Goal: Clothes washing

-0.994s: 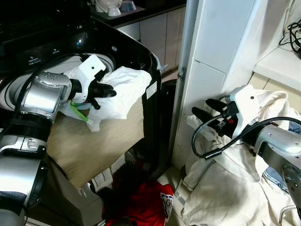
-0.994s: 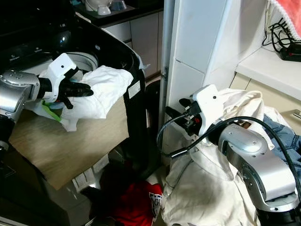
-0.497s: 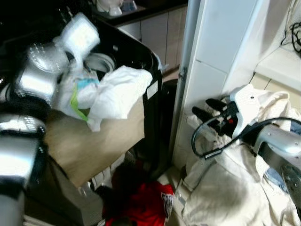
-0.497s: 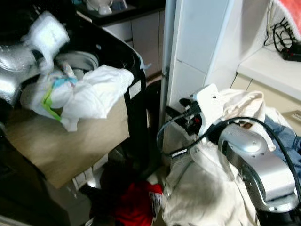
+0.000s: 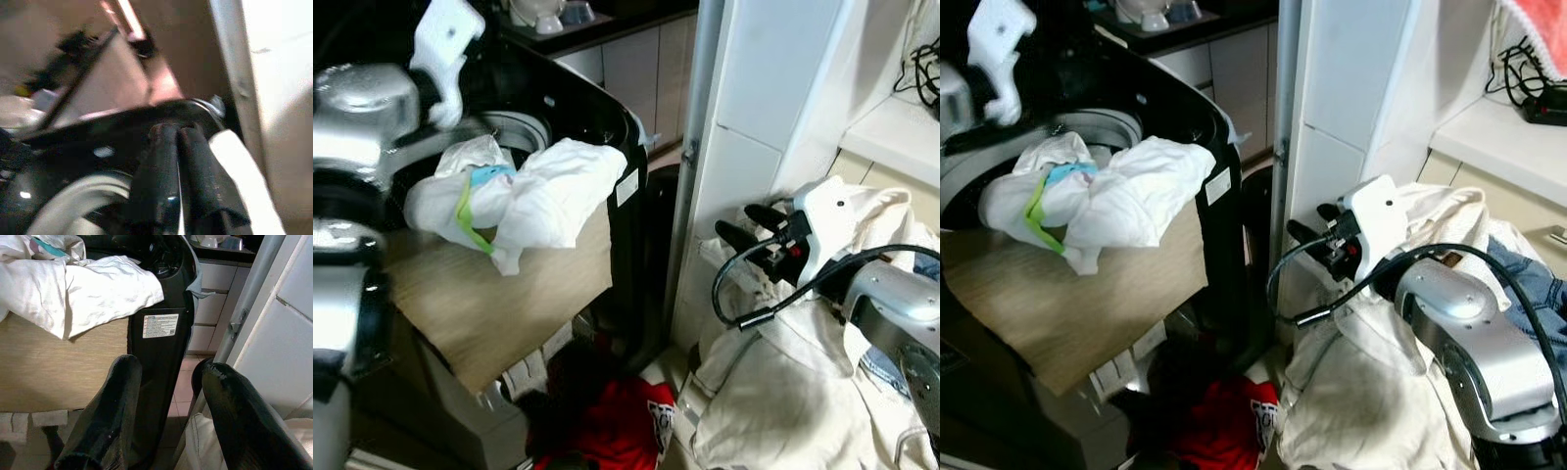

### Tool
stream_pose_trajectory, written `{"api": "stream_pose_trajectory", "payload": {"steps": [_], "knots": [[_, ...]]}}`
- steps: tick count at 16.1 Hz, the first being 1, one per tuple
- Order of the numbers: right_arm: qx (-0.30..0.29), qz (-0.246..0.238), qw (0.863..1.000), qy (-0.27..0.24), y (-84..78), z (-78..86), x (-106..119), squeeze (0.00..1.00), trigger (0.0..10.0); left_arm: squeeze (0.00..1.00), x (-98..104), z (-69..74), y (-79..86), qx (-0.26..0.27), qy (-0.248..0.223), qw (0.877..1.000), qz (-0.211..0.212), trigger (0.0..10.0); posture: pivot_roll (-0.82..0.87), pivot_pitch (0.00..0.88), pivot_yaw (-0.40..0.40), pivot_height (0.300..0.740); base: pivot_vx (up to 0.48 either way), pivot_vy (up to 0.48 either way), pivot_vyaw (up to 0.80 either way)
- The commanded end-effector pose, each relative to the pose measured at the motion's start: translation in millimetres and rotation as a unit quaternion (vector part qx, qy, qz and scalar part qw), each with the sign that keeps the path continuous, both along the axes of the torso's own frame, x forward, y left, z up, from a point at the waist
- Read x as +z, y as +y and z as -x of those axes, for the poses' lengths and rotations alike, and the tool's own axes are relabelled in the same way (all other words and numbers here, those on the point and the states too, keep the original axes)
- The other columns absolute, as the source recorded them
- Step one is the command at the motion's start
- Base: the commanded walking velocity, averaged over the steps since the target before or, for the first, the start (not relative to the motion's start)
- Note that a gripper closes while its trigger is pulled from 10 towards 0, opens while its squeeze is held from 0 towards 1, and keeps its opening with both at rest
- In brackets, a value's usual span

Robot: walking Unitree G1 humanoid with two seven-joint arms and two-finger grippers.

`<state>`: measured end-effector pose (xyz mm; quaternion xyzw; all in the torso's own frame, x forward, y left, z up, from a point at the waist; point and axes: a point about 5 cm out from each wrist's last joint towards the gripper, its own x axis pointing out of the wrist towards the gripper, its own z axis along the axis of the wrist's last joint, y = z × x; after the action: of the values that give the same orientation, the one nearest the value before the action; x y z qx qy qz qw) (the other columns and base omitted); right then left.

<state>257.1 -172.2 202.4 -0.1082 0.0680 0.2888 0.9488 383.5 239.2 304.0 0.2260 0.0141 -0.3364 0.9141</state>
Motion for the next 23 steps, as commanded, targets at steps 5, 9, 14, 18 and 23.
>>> {"api": "stream_pose_trajectory", "payload": {"steps": [5, 9, 14, 18, 23], "knots": [[0.023, -0.004, 1.000, -0.006, 8.3, 0.1, 3, 0.00, 10.0, 1.00, -15, 19.2, 10.7, -0.086, 0.111, 0.990, 0.003, 10.0, -0.12, 0.000, 0.082, 0.740, 0.000, 0.000, 0.00], [0.041, -0.009, 0.999, 0.003, 17.3, 1.1, -1, 0.00, 10.0, 1.00, -38, 31.5, 16.5, -0.106, 0.170, 0.979, -0.037, 10.0, -0.11, 0.000, 0.078, 0.740, 0.000, 0.000, 0.00], [0.043, -0.013, 0.999, 0.005, 20.2, 1.2, -2, 0.00, 10.0, 1.00, -47, 34.2, 24.7, -0.083, 0.183, 0.978, -0.064, 10.0, -0.11, 0.000, 0.079, 0.740, 0.000, 0.000, 0.00], [0.041, -0.014, 0.999, 0.002, 19.3, -0.1, -1, 0.00, 10.0, 1.00, -56, 35.4, 31.4, -0.063, 0.194, 0.974, -0.095, 10.0, -0.10, 0.000, 0.080, 0.740, 0.000, 0.000, 0.00], [0.043, -0.016, 0.999, 0.001, 20.6, -1.5, 0, 0.00, 10.0, 0.00, -73, 28.1, 35.9, -0.012, 0.184, 0.973, -0.141, 10.0, -0.10, 0.000, 0.076, 0.740, 0.000, 0.000, 0.00]]}}
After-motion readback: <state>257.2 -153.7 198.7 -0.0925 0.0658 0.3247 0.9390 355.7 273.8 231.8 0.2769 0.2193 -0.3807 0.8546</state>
